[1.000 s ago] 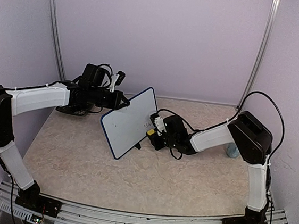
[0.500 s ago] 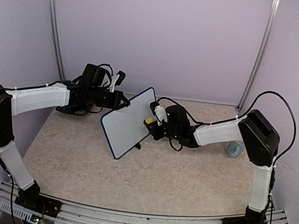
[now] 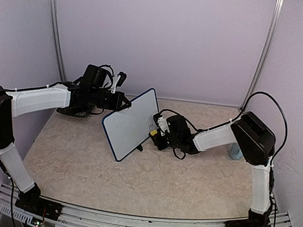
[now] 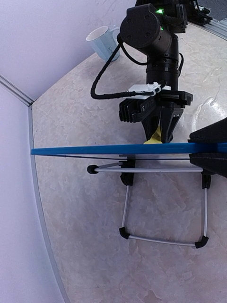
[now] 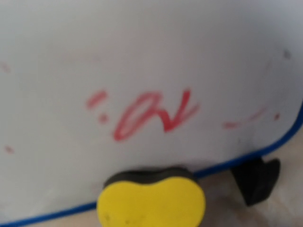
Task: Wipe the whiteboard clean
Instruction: Erase the whiteboard at the center of the board.
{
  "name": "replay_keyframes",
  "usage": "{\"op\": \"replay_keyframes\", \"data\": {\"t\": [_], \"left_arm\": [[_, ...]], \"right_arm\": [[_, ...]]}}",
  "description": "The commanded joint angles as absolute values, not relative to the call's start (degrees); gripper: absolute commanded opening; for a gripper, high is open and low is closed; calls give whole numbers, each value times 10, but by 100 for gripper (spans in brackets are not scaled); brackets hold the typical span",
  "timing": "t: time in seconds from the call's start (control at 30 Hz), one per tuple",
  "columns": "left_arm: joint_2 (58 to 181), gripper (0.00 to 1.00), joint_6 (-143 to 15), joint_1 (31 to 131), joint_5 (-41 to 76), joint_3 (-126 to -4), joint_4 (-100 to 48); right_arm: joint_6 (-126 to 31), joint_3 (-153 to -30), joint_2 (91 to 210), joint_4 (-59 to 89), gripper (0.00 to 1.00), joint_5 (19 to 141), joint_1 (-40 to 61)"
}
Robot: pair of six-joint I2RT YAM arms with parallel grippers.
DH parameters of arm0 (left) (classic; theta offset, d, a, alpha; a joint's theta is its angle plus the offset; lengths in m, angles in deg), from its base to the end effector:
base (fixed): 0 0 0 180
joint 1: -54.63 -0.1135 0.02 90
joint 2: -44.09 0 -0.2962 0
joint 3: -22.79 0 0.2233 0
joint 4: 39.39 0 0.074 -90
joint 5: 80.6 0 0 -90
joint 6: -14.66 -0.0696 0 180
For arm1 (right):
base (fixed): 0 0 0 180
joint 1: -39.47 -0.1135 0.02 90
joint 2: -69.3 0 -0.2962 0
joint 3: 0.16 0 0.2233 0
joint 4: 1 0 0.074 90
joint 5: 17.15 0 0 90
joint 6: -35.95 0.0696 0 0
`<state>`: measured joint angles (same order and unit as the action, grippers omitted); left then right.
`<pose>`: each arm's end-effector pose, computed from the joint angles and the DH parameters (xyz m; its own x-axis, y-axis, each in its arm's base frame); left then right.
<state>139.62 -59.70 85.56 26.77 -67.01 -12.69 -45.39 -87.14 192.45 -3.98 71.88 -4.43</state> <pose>0.3232 -0.2179 0.3107 -0.6335 0.0796 -0.7696 0.5565 0.7380 -0.3817 0.3484 0.3336 0.1511 -0.4928 -0.2653 -0.8287 -0.6159 0.7791 0.1168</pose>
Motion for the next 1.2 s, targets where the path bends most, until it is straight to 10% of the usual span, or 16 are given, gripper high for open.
{"op": "replay_keyframes", "data": {"t": [0.0, 1.17], "left_arm": [[1403, 0, -599, 873, 319, -661, -62], [1405, 0, -599, 871, 321, -663, -62]], "right_arm": [[-452, -870, 1937, -24, 0, 732, -42], [-467, -886, 1929, 0, 0, 695, -58]]}}
